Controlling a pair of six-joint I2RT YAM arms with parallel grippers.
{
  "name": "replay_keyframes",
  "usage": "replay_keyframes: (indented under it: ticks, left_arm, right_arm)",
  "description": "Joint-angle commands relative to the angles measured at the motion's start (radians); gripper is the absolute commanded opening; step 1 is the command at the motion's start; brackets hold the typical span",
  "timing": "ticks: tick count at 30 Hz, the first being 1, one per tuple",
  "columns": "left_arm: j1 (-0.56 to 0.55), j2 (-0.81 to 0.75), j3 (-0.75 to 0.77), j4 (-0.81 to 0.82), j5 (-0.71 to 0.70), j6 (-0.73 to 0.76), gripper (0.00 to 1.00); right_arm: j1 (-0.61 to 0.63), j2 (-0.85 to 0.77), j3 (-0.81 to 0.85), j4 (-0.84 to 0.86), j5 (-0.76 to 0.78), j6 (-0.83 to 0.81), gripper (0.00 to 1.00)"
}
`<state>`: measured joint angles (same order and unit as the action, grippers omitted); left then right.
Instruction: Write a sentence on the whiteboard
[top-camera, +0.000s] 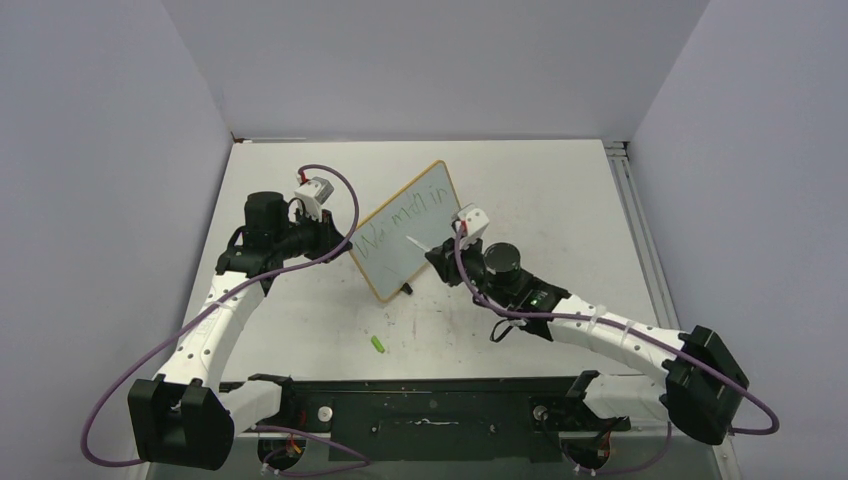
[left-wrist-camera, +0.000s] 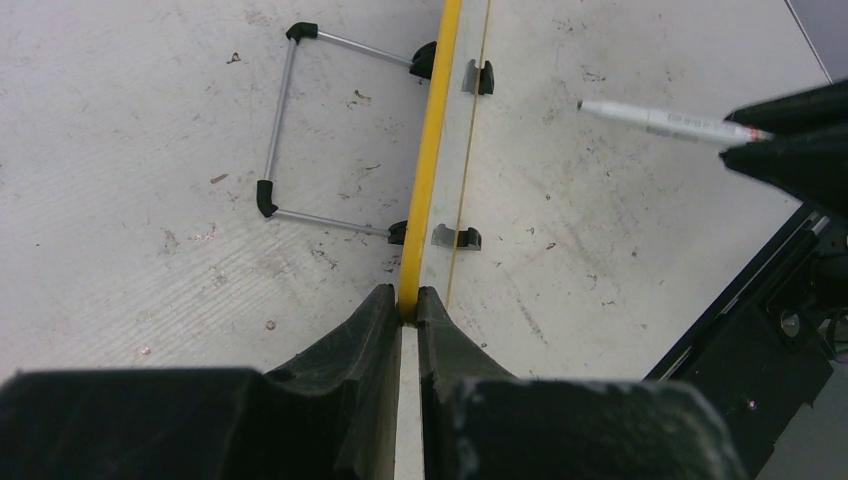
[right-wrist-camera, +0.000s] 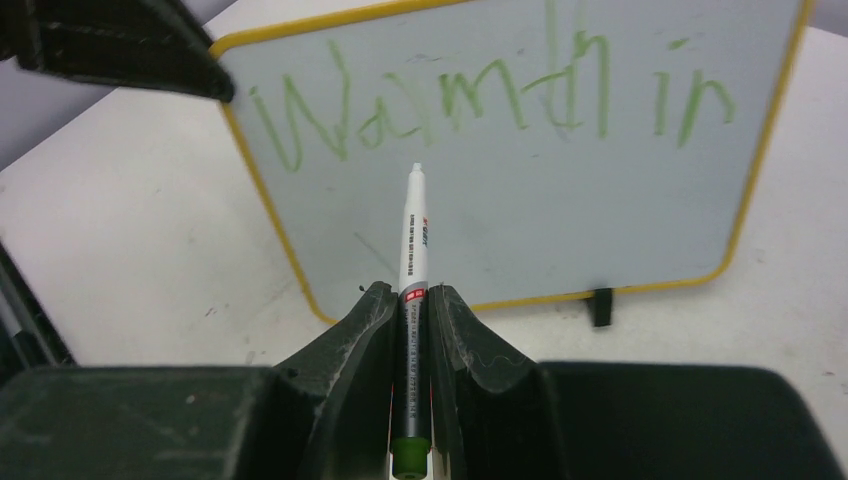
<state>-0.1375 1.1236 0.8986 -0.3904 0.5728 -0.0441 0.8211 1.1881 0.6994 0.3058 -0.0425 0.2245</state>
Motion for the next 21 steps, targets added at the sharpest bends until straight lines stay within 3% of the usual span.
replay_keyframes:
  ticks: [1, 8, 21]
  left_arm:
    - [0.001, -0.012, 0.015, -0.014, -0.026, 0.012, 0.0]
    - [0.0, -0.012, 0.013, -0.012, -0.029, 0.009, 0.0]
    - [0.0, -0.006, 0.014, -0.011, -0.028, 0.009, 0.0]
  right_arm:
    - [0.147, 0.024, -0.009, 0.067, 0.119, 0.006, 0.05]
    - [0.254, 0.128, 0.023, 0.086, 0.191, -0.018, 0.05]
    - [0.292, 0.219, 0.052, 0.124, 0.197, -0.028, 0.05]
